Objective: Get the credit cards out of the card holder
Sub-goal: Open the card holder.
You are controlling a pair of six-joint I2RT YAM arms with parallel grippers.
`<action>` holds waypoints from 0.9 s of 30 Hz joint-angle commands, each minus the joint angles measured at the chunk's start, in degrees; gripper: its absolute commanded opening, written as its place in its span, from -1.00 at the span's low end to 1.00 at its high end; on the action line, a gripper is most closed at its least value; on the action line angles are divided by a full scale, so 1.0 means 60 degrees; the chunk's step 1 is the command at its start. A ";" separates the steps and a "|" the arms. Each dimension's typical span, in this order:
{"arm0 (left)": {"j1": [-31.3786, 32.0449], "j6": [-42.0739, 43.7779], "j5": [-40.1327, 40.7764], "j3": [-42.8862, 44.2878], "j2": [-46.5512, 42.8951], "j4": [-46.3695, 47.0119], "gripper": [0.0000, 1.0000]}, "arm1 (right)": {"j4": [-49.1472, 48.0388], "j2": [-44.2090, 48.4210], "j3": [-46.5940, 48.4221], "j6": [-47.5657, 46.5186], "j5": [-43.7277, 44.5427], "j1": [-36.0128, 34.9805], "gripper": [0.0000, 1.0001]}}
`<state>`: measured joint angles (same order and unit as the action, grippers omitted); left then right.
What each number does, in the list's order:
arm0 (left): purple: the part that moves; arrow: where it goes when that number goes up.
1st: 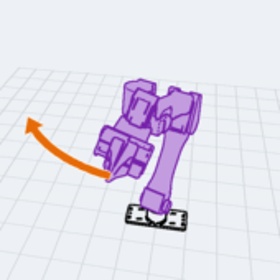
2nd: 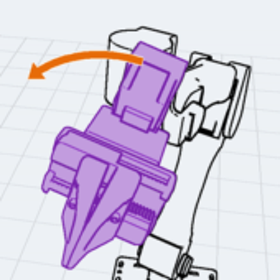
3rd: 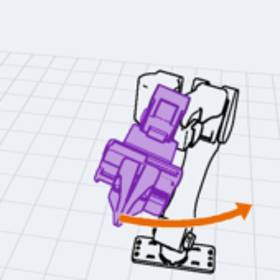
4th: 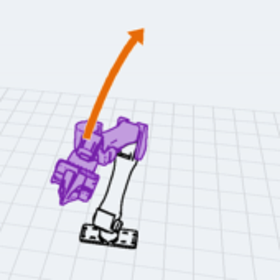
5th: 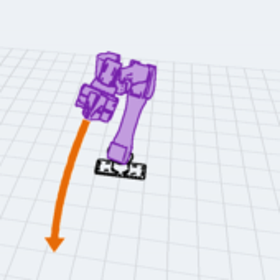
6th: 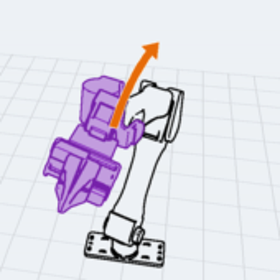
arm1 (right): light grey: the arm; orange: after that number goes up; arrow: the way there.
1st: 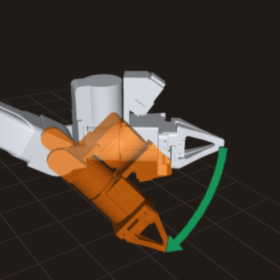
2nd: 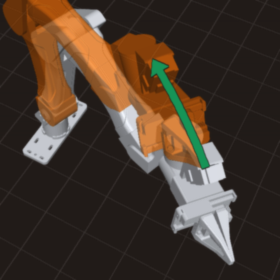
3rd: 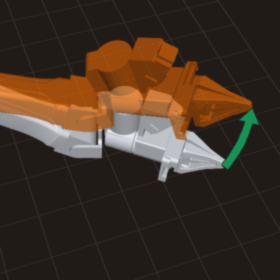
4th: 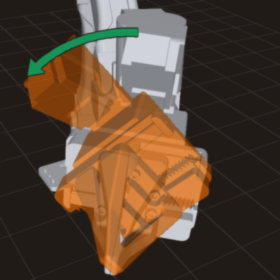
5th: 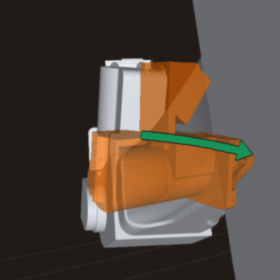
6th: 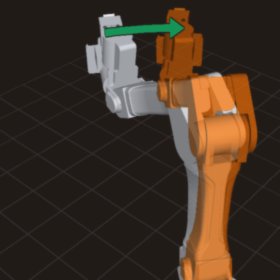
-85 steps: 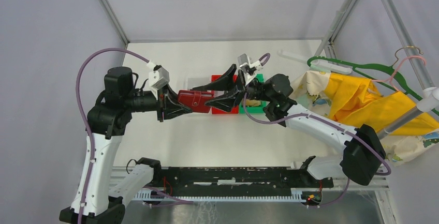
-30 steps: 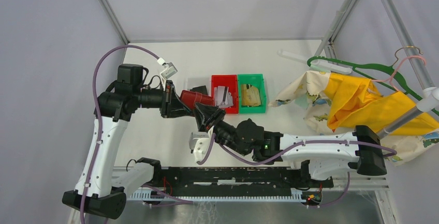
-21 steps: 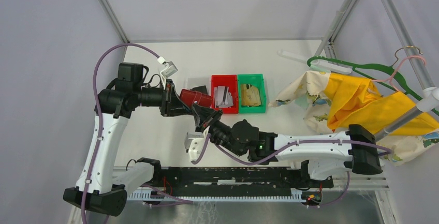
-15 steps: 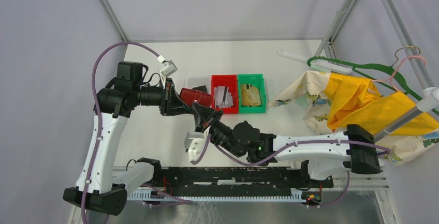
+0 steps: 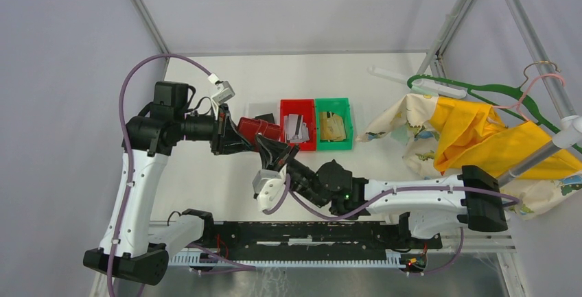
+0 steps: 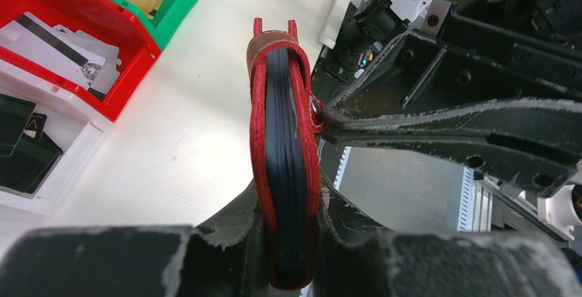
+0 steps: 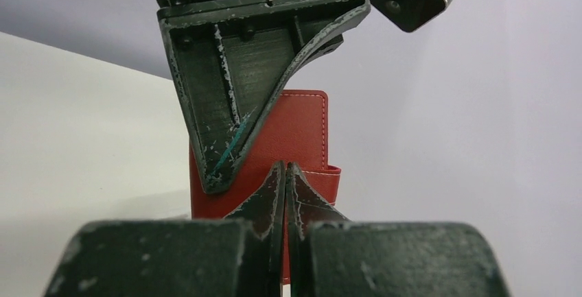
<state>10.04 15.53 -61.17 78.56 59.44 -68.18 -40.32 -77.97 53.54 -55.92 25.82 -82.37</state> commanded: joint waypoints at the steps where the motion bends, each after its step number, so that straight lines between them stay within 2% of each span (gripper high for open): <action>1: 0.0157 0.0849 -0.1334 0.0436 -0.0284 -0.1644 -0.96 | -0.0508 0.0713 0.0527 0.0809 0.0948 0.1005 -1.00; 11: 0.0157 0.1074 -0.1363 0.0654 -0.0224 -0.1813 -0.96 | -0.0137 0.0953 0.0720 0.1436 0.0603 0.1369 -1.00; 13: 0.0161 0.1266 -0.1297 0.0680 -0.0231 -0.1877 -0.97 | 0.0299 0.1021 0.0962 0.2000 0.0364 0.1526 -1.00; 15: 0.0150 0.1495 -0.1134 0.0724 -0.0286 -0.1900 -0.97 | 0.1456 0.1152 0.1596 0.3382 -0.0330 0.1931 -0.97; 16: 0.0156 0.1656 -0.1031 0.0760 -0.0334 -0.1907 -0.97 | 0.2193 0.1209 0.1881 0.4063 -0.0821 0.2267 -0.77; 18: 0.0158 0.1940 -0.0800 0.0830 -0.0439 -0.1877 -0.97 | 0.3239 0.1336 0.2370 0.5676 -0.2088 0.3017 0.00; 19: 0.0157 0.2013 -0.0718 0.0854 -0.0518 -0.1820 -0.96 | 0.3510 0.1463 0.2424 0.6420 -0.2867 0.3368 0.24; 21: 0.0157 0.2005 -0.0625 0.0912 -0.0623 -0.1630 -0.96 | 0.3714 0.1882 0.2150 0.7445 -0.4223 0.4101 0.56; 24: 0.0161 0.2210 -0.0658 0.1014 -0.0744 -0.1507 -0.97 | 0.3420 0.2639 0.1250 0.8648 -0.5637 0.5060 0.90; 27: 0.0157 0.2267 -0.0673 0.1036 -0.0827 -0.1316 -0.96 | 0.3182 0.3214 0.0653 0.9277 -0.6992 0.5667 0.96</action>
<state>10.85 25.58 -63.70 82.28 55.68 -79.09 -20.25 -62.92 60.86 -12.03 -0.47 -51.31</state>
